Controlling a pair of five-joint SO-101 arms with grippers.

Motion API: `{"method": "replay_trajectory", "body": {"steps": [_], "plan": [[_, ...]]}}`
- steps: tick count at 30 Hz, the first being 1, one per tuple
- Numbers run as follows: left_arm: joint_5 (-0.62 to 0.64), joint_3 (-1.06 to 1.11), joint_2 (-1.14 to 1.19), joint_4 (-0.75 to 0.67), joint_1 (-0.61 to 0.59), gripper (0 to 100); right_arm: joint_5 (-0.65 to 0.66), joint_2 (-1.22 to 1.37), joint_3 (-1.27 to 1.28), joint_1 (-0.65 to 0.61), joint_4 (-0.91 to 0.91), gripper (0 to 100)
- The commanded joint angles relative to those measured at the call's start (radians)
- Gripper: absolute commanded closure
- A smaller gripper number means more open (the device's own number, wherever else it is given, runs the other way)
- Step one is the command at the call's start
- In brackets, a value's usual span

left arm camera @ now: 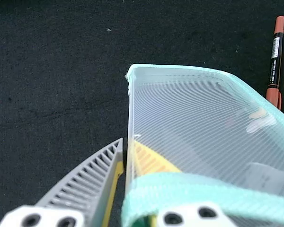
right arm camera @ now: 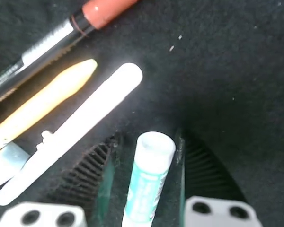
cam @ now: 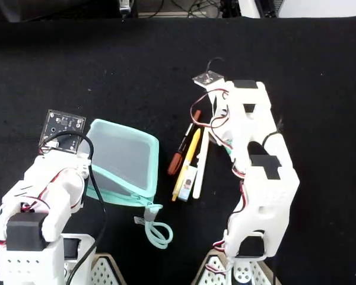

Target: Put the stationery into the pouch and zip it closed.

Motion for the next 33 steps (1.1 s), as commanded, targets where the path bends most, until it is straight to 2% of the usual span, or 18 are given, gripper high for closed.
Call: {"method": "replay_trajectory", "body": {"steps": [1, 6, 10, 15, 19, 23, 27, 33], "plan": [[0.006, -0.007, -0.006, -0.021, -0.01, 97, 0.006, -0.03, -0.015, 0.037, 0.018, 81.2], [0.006, -0.007, -0.006, -0.02, -0.01, 97, 0.008, -0.03, -0.013, 0.044, 0.018, 82.8], [0.006, -0.007, -0.006, -0.02, -0.01, 97, 0.002, -0.031, -0.016, 0.044, 0.012, 99.2], [0.006, -0.007, -0.006, -0.018, -0.01, 97, 0.0, -0.085, -0.005, 0.046, 0.023, 98.6], [0.006, -0.007, -0.006, -0.017, -0.007, 97, 0.0, -0.272, 0.056, 0.044, 0.074, 98.6], [0.006, -0.007, 0.003, -0.015, -0.013, 97, -0.041, -0.604, 0.208, 0.029, 0.064, 98.6], [0.008, -0.016, 0.003, -0.015, -0.01, 97, -0.143, -0.984, 0.384, -0.078, 0.008, 98.6], [0.008, -0.048, 0.005, -0.021, -0.013, 97, -0.288, -1.452, 0.486, -0.402, -0.006, 98.6]]}}
